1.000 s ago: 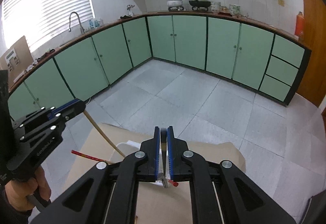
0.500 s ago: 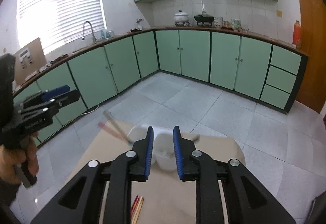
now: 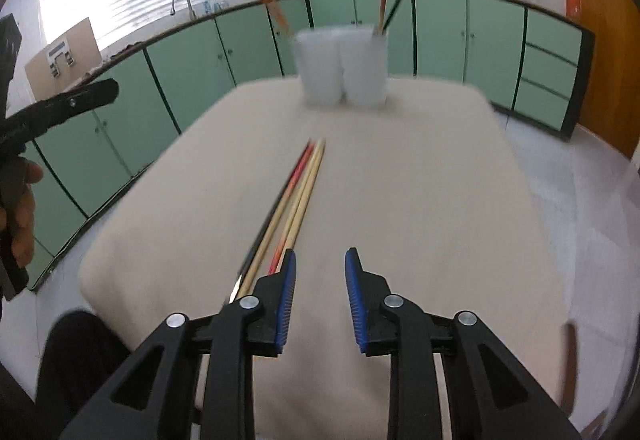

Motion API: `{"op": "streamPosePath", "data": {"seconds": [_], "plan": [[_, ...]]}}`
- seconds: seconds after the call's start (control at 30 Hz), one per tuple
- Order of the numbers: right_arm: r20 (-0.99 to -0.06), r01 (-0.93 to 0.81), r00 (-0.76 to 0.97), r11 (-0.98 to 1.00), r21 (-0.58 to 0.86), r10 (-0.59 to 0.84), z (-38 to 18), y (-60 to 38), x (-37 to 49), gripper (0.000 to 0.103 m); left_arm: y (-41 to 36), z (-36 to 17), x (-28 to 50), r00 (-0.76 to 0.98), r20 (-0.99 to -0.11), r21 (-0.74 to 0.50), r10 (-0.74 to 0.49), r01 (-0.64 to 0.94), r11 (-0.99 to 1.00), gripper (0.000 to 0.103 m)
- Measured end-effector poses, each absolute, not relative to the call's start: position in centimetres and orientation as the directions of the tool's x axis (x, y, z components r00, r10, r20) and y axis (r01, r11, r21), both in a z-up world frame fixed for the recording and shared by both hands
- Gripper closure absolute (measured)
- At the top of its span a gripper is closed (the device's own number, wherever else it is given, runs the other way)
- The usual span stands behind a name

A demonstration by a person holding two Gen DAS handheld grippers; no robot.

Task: Organize utensils
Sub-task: 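Move both tools back over the remaining chopsticks on the table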

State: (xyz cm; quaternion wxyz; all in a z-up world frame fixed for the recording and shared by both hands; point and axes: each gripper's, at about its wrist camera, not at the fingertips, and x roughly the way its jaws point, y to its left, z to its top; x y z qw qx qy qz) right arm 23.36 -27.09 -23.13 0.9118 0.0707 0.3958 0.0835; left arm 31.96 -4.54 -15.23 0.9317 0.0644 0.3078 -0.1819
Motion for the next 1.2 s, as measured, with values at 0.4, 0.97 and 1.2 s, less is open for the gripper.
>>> {"op": "streamPosePath", "data": {"seconds": [0.4, 0.97, 1.2], "plan": [[-0.706, -0.120, 0.685, 0.983, 0.136, 0.181, -26.0, -24.5, 22.2, 0.077, -1.6, -23.3, 28.3, 0.672, -0.694, -0.099, -0.258, 0.266, 0.959, 0.021], [-0.698, -0.144, 0.688, 0.980, 0.141, 0.201, -26.4, -26.2, 22.8, 0.074, -8.3, -27.5, 26.4, 0.601, -0.748, -0.037, -0.281, 0.385, 0.922, 0.021], [-0.693, -0.084, 0.697, 0.981, 0.176, 0.184, -26.7, -28.8, 23.9, 0.082, -10.4, -27.7, 26.9, 0.601, -0.743, -0.024, -0.295, 0.417, 0.909, 0.020]]}}
